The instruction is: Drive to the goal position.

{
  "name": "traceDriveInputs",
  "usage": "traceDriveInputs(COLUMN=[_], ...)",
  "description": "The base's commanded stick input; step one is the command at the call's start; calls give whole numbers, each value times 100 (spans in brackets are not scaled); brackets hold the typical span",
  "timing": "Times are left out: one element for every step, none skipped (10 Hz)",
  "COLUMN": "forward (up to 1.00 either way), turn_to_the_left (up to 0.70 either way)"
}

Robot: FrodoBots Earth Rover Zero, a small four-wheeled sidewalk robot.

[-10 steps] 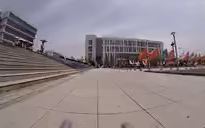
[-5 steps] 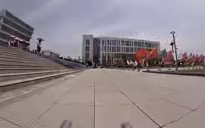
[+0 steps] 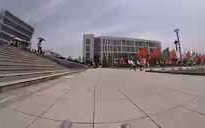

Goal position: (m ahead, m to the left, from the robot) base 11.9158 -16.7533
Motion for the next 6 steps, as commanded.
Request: traceDriveInputs(forward=[100,100,100,100,100,100], turn_to_the_left=[0,0,0,0,0,-16])
